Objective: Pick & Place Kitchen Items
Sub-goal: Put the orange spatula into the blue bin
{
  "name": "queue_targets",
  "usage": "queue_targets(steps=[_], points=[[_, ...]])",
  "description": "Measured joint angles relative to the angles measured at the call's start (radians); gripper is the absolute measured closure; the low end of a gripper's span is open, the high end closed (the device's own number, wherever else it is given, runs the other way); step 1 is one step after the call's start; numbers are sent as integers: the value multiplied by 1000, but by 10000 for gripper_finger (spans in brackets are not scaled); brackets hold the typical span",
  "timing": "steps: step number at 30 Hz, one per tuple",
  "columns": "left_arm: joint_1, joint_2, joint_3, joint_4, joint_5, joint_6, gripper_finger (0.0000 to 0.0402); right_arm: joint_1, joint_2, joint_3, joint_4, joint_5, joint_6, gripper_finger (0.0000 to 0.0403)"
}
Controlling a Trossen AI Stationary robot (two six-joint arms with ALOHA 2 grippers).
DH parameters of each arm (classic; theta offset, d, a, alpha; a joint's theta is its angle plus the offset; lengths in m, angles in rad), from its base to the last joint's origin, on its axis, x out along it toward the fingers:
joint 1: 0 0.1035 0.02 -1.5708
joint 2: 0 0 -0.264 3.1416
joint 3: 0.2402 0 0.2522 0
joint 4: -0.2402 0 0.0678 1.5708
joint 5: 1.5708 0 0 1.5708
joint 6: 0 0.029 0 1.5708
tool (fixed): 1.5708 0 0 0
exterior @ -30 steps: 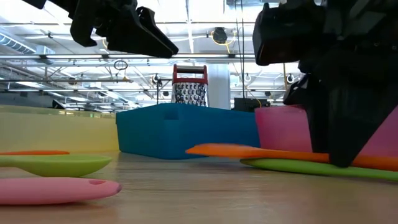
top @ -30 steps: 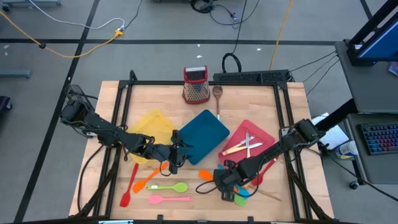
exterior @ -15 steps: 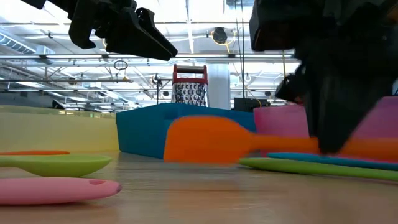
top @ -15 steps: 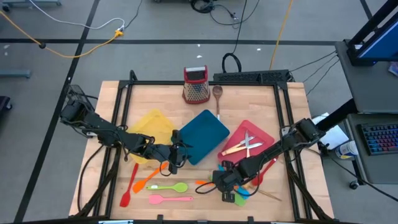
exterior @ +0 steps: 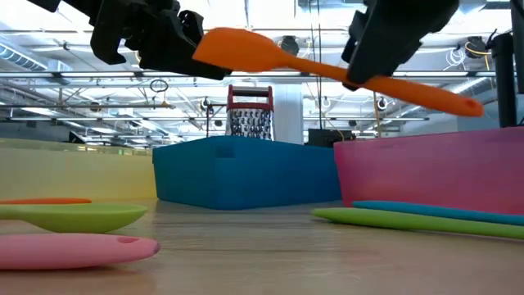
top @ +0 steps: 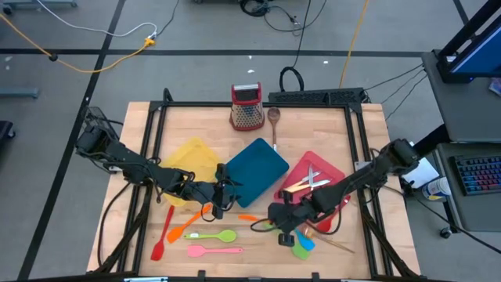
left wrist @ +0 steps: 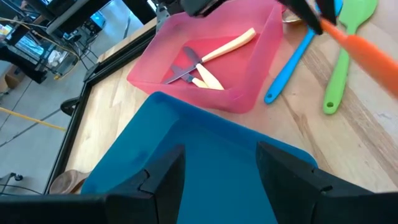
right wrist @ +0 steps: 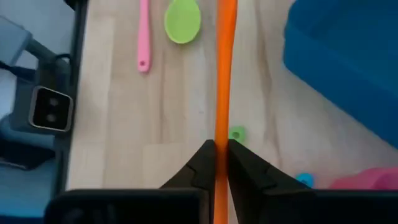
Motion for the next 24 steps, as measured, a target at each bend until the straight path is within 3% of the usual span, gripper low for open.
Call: queue_targets(steps=[9, 14, 18, 24], points=[[-4, 0, 0, -6, -34, 39, 199, -94, -3, 0, -23, 6, -295, 382], [-32, 0, 0, -15, -252, 74, 199, -163, -3, 0, -58, 38, -498, 381], [-55, 0, 0, -79, -449, 91, 199, -218, -3, 0, -71, 158, -739, 381], [-60, 0, 0, -205, -500, -25, 199, -327, -3, 0, -5, 203, -947, 383]])
